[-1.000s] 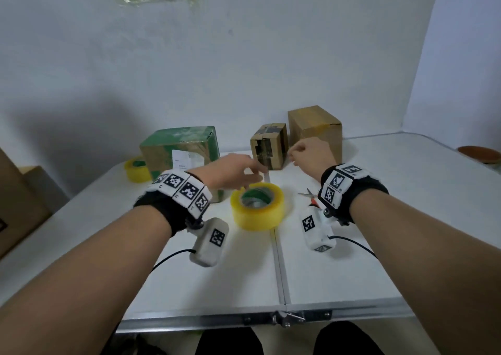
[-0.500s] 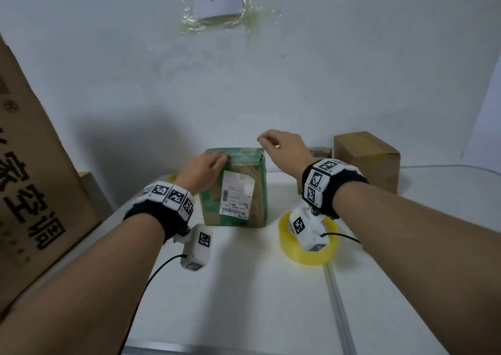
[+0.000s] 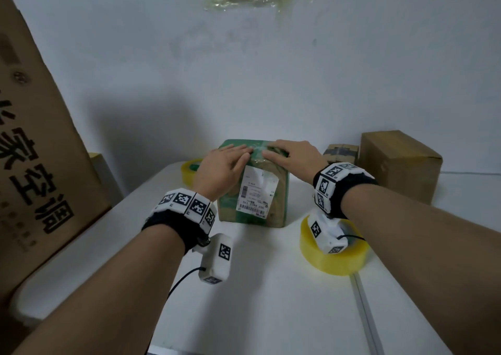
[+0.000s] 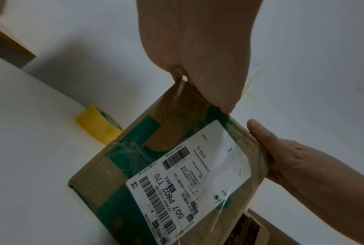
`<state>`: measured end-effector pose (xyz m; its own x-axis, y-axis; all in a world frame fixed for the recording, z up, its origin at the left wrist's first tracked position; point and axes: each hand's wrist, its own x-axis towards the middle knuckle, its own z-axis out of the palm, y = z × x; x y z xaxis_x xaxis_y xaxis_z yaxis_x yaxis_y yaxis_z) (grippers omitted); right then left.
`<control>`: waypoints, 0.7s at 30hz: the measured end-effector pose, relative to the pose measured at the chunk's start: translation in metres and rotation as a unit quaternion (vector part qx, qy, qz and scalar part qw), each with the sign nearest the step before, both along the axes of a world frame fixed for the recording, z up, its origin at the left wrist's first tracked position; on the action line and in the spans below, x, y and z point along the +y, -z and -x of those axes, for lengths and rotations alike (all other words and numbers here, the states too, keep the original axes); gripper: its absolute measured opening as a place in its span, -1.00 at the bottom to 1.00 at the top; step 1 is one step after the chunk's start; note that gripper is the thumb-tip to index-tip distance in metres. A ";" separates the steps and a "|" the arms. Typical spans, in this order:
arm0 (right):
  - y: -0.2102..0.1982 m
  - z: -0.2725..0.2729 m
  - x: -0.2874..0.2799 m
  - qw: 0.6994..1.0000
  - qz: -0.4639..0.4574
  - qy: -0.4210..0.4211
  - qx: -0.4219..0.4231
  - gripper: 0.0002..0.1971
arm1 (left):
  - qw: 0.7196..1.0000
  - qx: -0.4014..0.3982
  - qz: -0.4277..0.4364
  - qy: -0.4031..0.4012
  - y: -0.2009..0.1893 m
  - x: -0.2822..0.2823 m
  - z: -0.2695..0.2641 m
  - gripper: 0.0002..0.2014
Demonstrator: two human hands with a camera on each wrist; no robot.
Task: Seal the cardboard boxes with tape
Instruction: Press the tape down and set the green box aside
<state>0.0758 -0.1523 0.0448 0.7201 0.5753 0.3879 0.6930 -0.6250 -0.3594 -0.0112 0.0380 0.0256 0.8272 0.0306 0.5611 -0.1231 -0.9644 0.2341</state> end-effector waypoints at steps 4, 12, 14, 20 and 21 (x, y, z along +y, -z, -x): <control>0.004 0.001 0.002 0.998 0.034 -0.022 -0.051 -0.51 | 1.000 -0.024 0.013 -0.003 0.005 -0.002 -0.002 -0.62; 0.015 -0.003 0.001 0.992 0.110 -0.008 -0.069 -0.28 | 0.999 -0.027 0.025 0.006 0.007 -0.002 -0.003 -0.62; 0.017 -0.005 0.003 0.991 0.116 0.007 -0.066 -0.22 | 0.999 -0.034 0.035 0.008 0.008 -0.002 -0.003 -0.63; 0.015 0.007 0.003 0.990 0.130 0.009 -0.059 -0.10 | 0.998 -0.039 0.041 -0.002 0.008 -0.003 -0.001 -0.63; 0.015 0.008 0.002 0.989 0.135 0.009 -0.054 -0.05 | 0.998 -0.037 0.041 -0.003 0.008 -0.004 -0.001 -0.62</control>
<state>0.0674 -0.1506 0.0298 0.6945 0.6553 0.2972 0.7056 -0.7011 -0.1031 -0.0098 0.0342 0.0174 0.7826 0.0840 0.6168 -0.1373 -0.9431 0.3027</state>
